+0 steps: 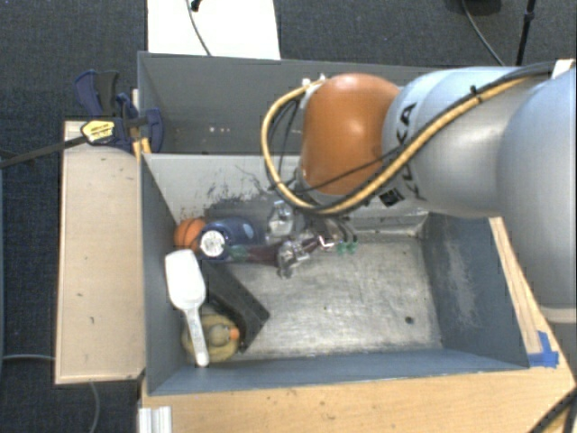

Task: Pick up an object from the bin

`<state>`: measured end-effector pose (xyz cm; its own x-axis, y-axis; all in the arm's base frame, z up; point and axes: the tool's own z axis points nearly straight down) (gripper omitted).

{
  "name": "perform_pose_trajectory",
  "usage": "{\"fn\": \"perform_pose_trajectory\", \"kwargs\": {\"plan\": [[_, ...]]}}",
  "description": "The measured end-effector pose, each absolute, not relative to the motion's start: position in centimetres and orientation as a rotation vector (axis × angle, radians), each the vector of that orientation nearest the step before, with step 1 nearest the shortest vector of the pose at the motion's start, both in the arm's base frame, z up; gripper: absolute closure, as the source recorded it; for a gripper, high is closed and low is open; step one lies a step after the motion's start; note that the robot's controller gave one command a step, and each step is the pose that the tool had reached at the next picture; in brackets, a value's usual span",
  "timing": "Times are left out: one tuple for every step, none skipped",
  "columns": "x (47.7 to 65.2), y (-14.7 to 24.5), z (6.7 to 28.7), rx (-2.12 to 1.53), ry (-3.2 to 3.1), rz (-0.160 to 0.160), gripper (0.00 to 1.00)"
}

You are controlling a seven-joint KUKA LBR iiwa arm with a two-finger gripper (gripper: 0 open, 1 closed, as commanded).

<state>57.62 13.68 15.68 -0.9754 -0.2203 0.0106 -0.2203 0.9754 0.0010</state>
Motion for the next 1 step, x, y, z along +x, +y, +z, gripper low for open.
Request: {"fn": "perform_pose_trajectory", "kwargs": {"plan": [[58.37,13.17,26.21,0.684,-3.071,-0.001,1.00]]}}
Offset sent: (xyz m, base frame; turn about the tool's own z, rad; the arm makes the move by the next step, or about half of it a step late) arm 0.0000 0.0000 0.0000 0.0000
